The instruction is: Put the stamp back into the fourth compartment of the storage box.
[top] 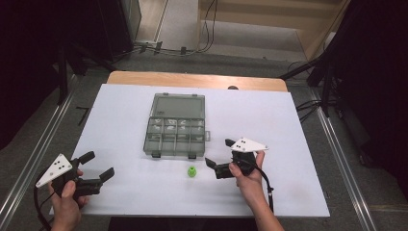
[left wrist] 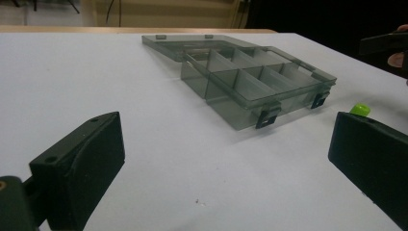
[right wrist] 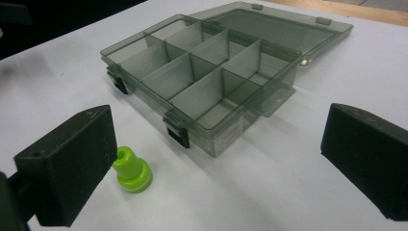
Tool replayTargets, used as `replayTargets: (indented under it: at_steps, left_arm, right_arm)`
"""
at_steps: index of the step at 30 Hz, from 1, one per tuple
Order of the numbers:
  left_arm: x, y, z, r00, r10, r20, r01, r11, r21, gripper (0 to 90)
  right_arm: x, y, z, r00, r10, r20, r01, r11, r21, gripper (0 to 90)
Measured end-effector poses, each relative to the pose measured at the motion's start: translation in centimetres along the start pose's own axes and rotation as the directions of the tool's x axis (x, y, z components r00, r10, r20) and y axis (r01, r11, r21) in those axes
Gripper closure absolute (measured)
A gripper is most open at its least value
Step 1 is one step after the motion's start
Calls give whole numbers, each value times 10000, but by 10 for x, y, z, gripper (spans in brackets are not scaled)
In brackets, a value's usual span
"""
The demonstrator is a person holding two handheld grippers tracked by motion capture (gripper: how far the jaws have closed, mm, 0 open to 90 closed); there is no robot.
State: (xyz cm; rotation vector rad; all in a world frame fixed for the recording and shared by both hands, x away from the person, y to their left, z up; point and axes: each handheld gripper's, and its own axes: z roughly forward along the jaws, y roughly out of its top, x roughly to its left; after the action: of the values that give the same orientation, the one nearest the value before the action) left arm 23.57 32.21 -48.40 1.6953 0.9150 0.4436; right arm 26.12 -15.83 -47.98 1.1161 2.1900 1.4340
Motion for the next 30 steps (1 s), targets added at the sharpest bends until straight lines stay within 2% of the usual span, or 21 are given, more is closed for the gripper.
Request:
replayTargets:
  at_steps: [2,9,16,19,26,30]
  left_arm:
    - [-1,-1,2,9999,-35,132,36,10000,-44,0]
    - [0,-3,3,9998,-14,180,14,10000,-32,0]
    - [-1,-4,5,9993,91,350,-92,10000,19,0]
    - [-1,-5,6,9993,93,371,-93,10000,5,0]
    - [0,-5,6,9990,46,456,-46,10000,-11,0]
    - [0,-5,6,9989,45,462,-44,10000,-15,0]
  right_arm:
    - [3,1,2,10000,-67,-48,67,10000,45,0]
    - [11,3,8,9994,-227,-252,235,9992,331,0]
    - [19,1,15,9969,-449,-648,495,9962,718,0]
    - [23,1,17,9951,-615,-777,683,9938,875,47]
    - [29,-1,24,9916,-551,-1171,702,9892,1290,53]
    - [32,-3,29,9934,-510,-1030,669,9852,1575,257]
